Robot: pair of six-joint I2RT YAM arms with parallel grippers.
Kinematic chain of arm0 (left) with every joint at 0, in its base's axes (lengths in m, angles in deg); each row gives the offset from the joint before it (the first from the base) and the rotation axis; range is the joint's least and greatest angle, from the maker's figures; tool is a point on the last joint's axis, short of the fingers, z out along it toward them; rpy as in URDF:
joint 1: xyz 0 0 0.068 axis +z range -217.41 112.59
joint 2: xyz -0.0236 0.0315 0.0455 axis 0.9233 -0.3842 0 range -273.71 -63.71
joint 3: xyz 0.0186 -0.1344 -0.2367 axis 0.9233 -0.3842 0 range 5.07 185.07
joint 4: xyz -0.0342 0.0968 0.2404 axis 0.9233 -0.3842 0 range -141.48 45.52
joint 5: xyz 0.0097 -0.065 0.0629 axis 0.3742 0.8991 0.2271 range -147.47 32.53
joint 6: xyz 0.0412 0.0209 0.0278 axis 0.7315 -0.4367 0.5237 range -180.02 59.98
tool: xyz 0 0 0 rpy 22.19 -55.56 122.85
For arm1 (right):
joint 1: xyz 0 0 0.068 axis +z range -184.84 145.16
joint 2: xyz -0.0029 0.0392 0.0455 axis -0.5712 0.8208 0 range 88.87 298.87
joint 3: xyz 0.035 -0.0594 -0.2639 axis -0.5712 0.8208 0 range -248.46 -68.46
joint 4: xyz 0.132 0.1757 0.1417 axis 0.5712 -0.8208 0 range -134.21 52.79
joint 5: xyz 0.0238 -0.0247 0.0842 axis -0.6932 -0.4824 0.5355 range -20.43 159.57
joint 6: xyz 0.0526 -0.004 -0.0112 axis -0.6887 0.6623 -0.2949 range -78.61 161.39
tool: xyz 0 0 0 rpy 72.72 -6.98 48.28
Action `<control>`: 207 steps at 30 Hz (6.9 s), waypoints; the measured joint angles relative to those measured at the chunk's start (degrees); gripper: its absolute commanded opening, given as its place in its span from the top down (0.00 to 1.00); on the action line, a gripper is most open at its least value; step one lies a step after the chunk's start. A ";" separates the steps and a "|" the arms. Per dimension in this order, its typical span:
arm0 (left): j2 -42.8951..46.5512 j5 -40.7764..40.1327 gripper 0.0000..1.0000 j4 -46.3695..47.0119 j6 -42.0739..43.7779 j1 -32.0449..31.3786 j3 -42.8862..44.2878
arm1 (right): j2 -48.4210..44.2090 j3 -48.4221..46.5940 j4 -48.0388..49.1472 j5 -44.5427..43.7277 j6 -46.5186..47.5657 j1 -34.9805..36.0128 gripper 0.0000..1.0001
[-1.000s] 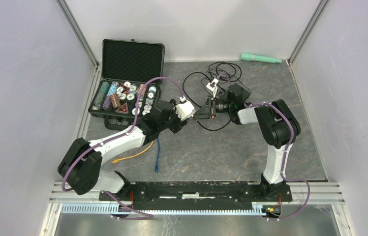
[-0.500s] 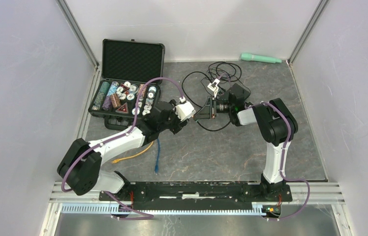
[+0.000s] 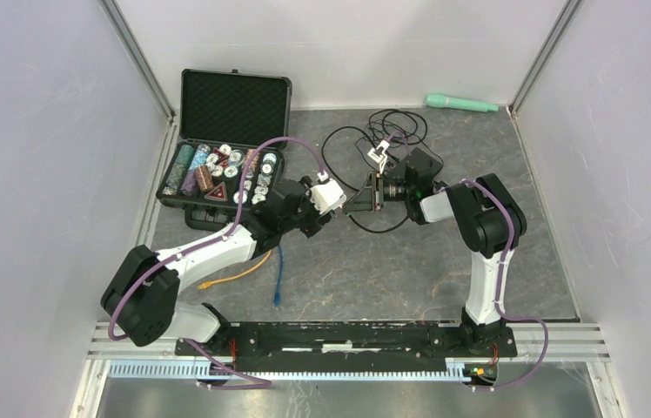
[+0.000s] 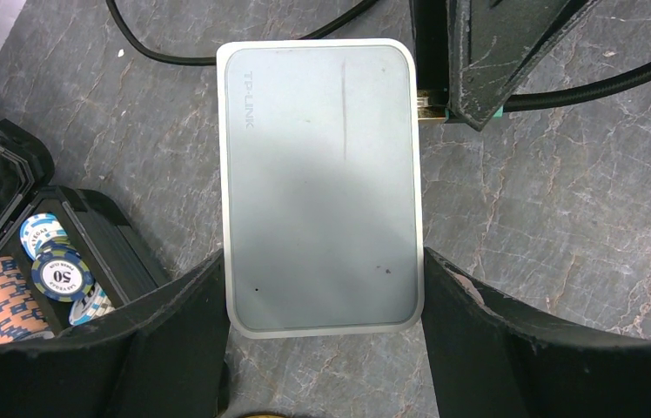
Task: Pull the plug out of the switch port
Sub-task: Pull the connector from the switch port, then place the switch port at the center of the board.
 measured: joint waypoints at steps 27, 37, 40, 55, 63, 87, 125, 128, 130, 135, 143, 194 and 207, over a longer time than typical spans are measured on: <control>0.09 2.12 0.98 3.28 1.99 0.00 -2.80 | 0.22 -0.02 -5.07 -0.72 2.27 -0.13 1.00; 0.81 5.25 0.98 14.47 7.06 0.00 -9.62 | -7.15 1.11 -22.34 -5.97 13.35 0.57 1.00; 1.03 5.90 0.98 16.98 8.02 0.00 -10.84 | -8.98 2.60 -22.51 -7.28 13.97 0.63 1.00; 1.05 5.49 0.98 15.87 4.20 -0.07 -8.83 | -11.82 12.39 2.49 -13.38 0.35 1.51 1.00; 0.94 6.21 0.98 15.26 3.48 0.17 -8.55 | -11.58 9.84 -3.56 -10.64 4.66 0.81 1.00; -1.11 7.80 0.98 14.38 -1.62 1.38 -7.82 | -11.41 13.09 2.84 -12.70 2.84 1.18 1.00; -2.49 5.75 0.98 14.21 1.90 1.31 -8.28 | -12.04 0.52 -35.06 -10.10 31.06 1.25 1.00; -2.49 5.75 0.98 14.19 1.90 1.42 -8.28 | -12.04 1.01 -36.92 -10.27 32.74 0.87 1.00; -2.49 5.62 0.98 14.12 1.84 1.42 -8.24 | -12.04 1.86 -36.59 -10.27 32.50 0.85 1.00; -2.49 4.70 0.98 13.00 1.16 1.84 -7.61 | -12.22 3.76 -36.52 -10.29 32.52 1.27 1.00; -2.38 7.85 0.98 -0.92 -0.02 9.25 -1.60 | -17.05 1.81 -48.78 -14.49 44.92 1.33 0.96; -29.92 -9.22 0.82 -24.92 -45.99 11.17 26.43 | -16.04 4.55 -52.22 -20.65 51.30 -2.99 0.97; -30.49 -8.79 0.19 -24.74 -45.94 11.17 26.69 | -16.02 3.04 -54.86 -20.65 52.37 -2.93 0.98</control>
